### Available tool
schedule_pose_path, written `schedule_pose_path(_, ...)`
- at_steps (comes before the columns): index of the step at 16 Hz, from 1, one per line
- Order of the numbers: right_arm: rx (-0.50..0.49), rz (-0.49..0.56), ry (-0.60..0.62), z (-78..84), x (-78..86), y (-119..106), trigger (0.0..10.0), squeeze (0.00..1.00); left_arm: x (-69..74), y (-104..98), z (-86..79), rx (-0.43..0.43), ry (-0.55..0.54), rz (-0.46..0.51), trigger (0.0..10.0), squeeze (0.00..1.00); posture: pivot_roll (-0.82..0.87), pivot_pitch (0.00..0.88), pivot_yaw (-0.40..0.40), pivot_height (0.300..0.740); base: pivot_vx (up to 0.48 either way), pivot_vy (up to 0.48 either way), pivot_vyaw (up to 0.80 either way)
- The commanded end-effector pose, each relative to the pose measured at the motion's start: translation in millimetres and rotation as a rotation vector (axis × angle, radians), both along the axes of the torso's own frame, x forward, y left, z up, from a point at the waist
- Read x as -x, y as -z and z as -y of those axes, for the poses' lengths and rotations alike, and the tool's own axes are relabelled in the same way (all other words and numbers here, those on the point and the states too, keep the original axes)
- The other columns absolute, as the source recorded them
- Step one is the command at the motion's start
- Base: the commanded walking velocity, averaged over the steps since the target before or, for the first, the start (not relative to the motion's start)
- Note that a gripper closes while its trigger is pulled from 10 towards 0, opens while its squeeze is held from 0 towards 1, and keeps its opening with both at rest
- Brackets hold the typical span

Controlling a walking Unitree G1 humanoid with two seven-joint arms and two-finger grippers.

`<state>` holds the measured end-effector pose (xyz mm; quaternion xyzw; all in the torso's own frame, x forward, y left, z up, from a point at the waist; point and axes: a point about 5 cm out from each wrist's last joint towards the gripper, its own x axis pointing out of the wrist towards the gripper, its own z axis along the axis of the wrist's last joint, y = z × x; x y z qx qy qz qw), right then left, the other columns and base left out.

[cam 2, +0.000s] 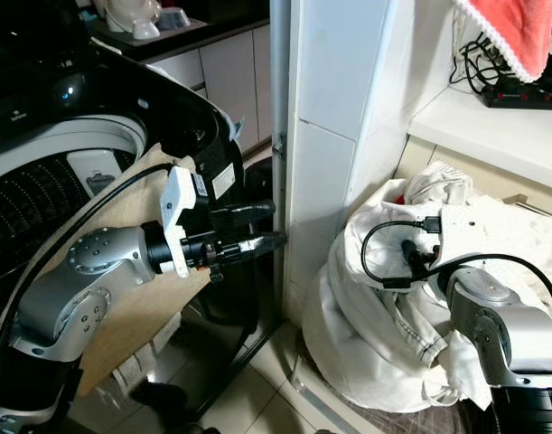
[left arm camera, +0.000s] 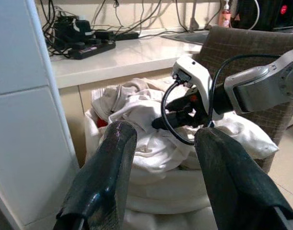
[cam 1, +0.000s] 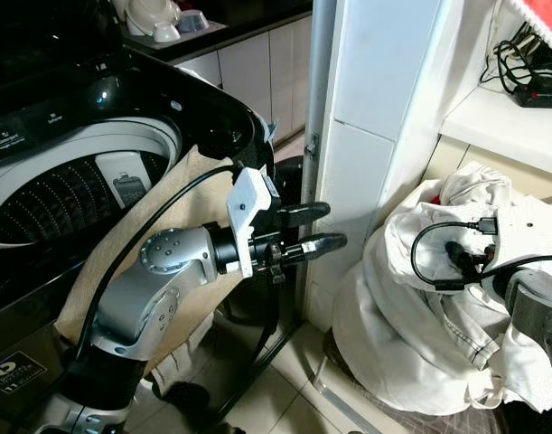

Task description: Clothes washing

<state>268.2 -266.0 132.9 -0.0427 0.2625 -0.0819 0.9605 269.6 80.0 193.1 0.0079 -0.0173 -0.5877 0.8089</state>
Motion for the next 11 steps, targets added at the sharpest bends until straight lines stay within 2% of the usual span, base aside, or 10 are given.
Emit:
schedule_pose_path(1, -0.014, -0.033, 0.020, 3.4, 1.7, 5.9, 0.0, 0.00, 2.6, -1.3, -0.6, -0.010, 0.013, 0.003, 10.0, 0.00, -0.19, 0.000, 0.064, 0.740, 0.000, 0.000, 0.00)
schedule_pose_path(11, -0.085, -0.008, 0.003, -0.5, 1.7, 6.5, 0.0, 0.00, 3.4, -0.2, -0.8, -0.013, 0.024, -0.010, 10.0, 0.00, -0.19, 0.000, 0.065, 0.740, 0.000, 0.000, 0.00)
